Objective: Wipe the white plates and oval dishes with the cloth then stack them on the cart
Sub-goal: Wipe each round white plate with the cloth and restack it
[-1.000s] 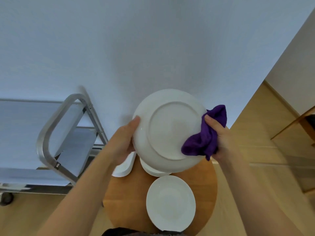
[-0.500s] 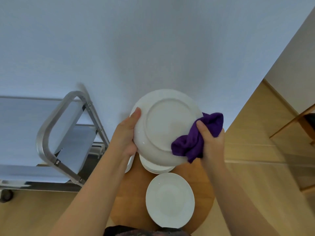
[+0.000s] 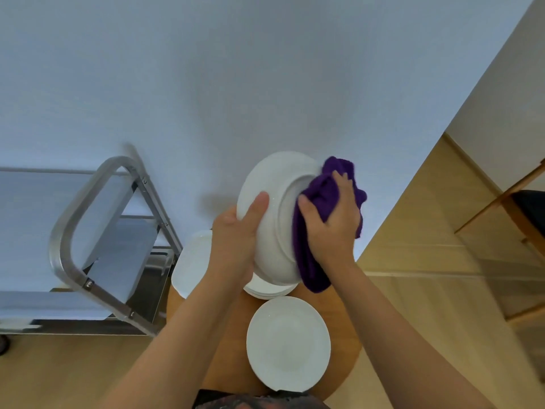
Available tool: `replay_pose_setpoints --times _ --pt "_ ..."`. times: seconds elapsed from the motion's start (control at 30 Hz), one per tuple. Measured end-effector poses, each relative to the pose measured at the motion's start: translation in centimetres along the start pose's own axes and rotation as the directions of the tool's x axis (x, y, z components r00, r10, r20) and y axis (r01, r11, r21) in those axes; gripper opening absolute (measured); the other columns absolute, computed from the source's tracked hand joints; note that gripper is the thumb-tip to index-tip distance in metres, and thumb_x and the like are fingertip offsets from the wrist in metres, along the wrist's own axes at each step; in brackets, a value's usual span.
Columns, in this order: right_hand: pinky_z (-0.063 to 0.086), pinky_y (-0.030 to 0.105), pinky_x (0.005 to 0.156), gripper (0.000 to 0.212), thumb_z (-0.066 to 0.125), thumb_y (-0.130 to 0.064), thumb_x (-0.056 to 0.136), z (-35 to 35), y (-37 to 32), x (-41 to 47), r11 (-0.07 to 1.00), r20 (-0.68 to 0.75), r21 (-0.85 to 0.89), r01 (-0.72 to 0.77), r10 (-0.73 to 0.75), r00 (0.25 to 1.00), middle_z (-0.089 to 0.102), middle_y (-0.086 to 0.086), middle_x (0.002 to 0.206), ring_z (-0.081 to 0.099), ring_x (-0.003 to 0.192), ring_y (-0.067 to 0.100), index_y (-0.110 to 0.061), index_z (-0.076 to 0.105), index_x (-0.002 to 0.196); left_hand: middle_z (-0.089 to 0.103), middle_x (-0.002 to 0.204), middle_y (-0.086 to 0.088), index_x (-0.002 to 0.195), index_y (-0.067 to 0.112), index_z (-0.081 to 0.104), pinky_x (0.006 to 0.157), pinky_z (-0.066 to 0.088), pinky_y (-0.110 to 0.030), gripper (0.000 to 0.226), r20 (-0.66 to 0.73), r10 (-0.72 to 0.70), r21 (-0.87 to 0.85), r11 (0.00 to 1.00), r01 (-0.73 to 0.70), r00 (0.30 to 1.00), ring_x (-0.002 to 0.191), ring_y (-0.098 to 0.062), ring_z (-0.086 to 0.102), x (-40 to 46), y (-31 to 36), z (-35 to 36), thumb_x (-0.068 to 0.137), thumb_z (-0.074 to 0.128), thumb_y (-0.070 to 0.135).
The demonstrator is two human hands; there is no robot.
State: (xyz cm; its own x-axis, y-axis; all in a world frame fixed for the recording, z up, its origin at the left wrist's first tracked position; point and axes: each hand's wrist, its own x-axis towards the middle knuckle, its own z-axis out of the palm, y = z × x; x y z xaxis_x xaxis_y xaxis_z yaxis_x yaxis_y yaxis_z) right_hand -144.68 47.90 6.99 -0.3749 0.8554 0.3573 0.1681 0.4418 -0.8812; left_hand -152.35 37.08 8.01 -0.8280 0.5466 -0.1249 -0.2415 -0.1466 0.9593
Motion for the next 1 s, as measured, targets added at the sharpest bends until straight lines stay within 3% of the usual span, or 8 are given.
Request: replay_pose_setpoints --times 0.13,0.23,0.33,0.4,0.47,0.7,0.87,1.0 --pt "0.001 0.035 0.118 0.068 0.045 -0.039 0.083 1.4 -2.0 -0.9 0.997 0.202 0.019 0.081 -0.083 0.976 0.020 -0.001 0.157 0.010 0.141 0.008 -0.020 0.028 0.147 0.074 0.078 0.003 0.084 0.023 0.068 0.054 0.055 -0.023 0.019 -0.073 0.056 0.003 0.998 -0.056 0.996 0.069 -0.013 0.071 -0.7 0.0 0.4 0.086 0.063 0.041" --pt "0.013 0.043 0.118 0.059 0.047 -0.026 0.084 1.3 -2.8 -1.7 0.981 0.363 0.102 0.167 -0.193 0.912 0.029 -0.003 0.153 0.021 0.137 0.006 -0.020 0.038 0.142 0.073 0.073 0.009 0.085 0.027 0.064 0.051 0.054 -0.022 0.017 -0.129 0.026 -0.051 0.998 -0.033 0.991 0.066 -0.009 0.070 -0.4 -0.3 -0.1 0.086 0.062 0.044" --pt "0.017 0.028 0.116 0.053 0.048 -0.019 0.080 1.2 -2.8 -3.2 0.974 0.479 0.149 0.172 -0.223 0.849 0.042 -0.012 0.141 0.034 0.127 -0.004 -0.017 0.052 0.132 0.070 0.064 0.016 0.083 0.028 0.060 0.045 0.051 -0.018 0.017 -0.172 -0.040 -0.137 0.990 0.016 0.984 0.058 -0.001 0.067 0.0 -0.4 -1.0 0.085 0.063 0.044" --pt "0.023 0.029 0.113 0.049 0.051 -0.012 0.076 0.9 -1.8 -4.5 0.964 0.516 0.197 0.178 -0.256 0.817 0.047 -0.018 0.133 0.035 0.121 -0.015 -0.012 0.059 0.124 0.072 0.067 0.010 0.086 0.023 0.062 0.046 0.052 -0.020 0.023 -0.194 -0.068 -0.180 0.983 0.033 0.979 0.059 -0.005 0.069 0.4 -0.5 -1.9 0.084 0.064 0.045" --pt "0.027 0.033 0.111 0.047 0.054 -0.006 0.072 0.3 -0.2 -5.8 0.944 0.500 0.227 0.239 -0.324 0.803 0.048 -0.020 0.128 0.035 0.123 -0.017 -0.008 0.062 0.119 0.075 0.074 0.002 0.090 0.020 0.063 0.052 0.055 -0.026 0.026 -0.193 -0.103 -0.194 0.979 0.065 0.976 0.066 -0.014 0.072 0.6 -0.8 -2.6 0.084 0.064 0.045" --pt "0.028 0.038 0.111 0.050 0.050 -0.021 0.071 -2.2 4.5 -7.7 0.818 0.415 0.032 0.574 -0.533 0.737 0.056 0.008 0.128 0.048 0.125 0.019 -0.003 0.065 0.115 0.073 0.101 -0.012 0.103 0.014 0.065 0.087 0.054 -0.050 0.031 -0.046 -0.237 -0.207 0.952 0.223 0.970 0.096 -0.032 0.068 -0.9 -2.7 -2.3 0.088 0.060 0.040" --pt "0.028 0.037 0.111 0.051 0.046 -0.021 0.069 -3.9 7.3 -8.2 0.781 0.351 -0.040 0.624 -0.573 0.740 0.055 0.009 0.127 0.050 0.122 0.022 -0.011 0.053 0.119 0.075 0.091 -0.003 0.092 0.021 0.067 0.078 0.056 -0.043 0.019 -0.041 -0.265 -0.179 0.951 0.254 0.963 0.086 -0.023 0.071 -1.4 -4.0 -2.4 0.086 0.064 0.039" --pt "0.036 0.042 0.106 0.051 0.045 -0.015 0.072 -5.3 9.9 -8.0 0.859 0.358 -0.031 0.512 -0.468 0.808 0.054 0.014 0.127 0.049 0.121 0.027 -0.005 0.055 0.121 0.075 0.090 0.003 0.098 0.022 0.065 0.076 0.054 -0.039 0.026 -0.074 -0.288 -0.111 0.954 0.279 0.955 0.089 -0.021 0.068 -1.8 -5.0 -3.3 0.082 0.065 0.043"
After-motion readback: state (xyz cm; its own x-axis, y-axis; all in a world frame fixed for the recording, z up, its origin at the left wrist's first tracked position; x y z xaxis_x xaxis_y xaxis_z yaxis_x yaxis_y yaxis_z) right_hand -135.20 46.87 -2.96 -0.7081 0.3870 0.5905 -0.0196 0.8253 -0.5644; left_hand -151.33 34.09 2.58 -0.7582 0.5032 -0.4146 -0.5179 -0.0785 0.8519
